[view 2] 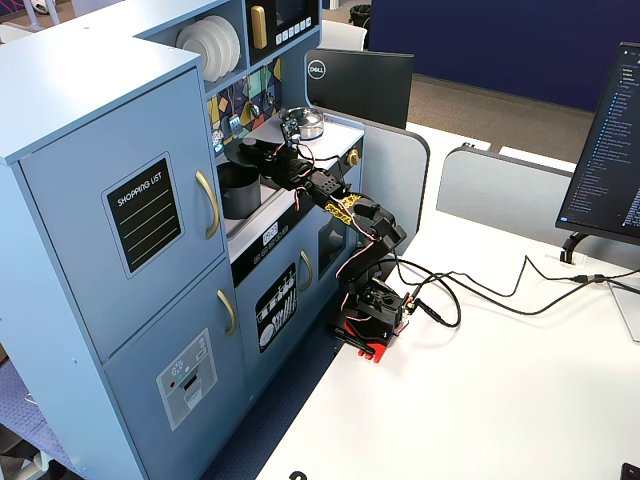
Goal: Pick up the lid from the counter and put it on the gray recipient
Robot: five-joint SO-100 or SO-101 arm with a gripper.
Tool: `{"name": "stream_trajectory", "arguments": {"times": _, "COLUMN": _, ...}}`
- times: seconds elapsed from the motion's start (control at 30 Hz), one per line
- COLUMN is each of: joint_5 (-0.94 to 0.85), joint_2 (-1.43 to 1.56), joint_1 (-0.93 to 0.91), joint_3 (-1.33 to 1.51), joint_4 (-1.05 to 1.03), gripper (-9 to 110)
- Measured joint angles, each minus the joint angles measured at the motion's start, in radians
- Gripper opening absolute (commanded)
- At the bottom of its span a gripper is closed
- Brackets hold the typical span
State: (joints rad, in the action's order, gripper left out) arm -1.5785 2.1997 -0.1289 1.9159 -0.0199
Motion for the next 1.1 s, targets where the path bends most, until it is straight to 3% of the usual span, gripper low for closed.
{"name": "stream_trajectory", "arguments": {"times": 1.1, "joint_5": -0.018, "joint_2": -0.110, "joint_1": 0.066, "joint_3": 0.052, "joint_4": 0.052, "gripper": 0}}
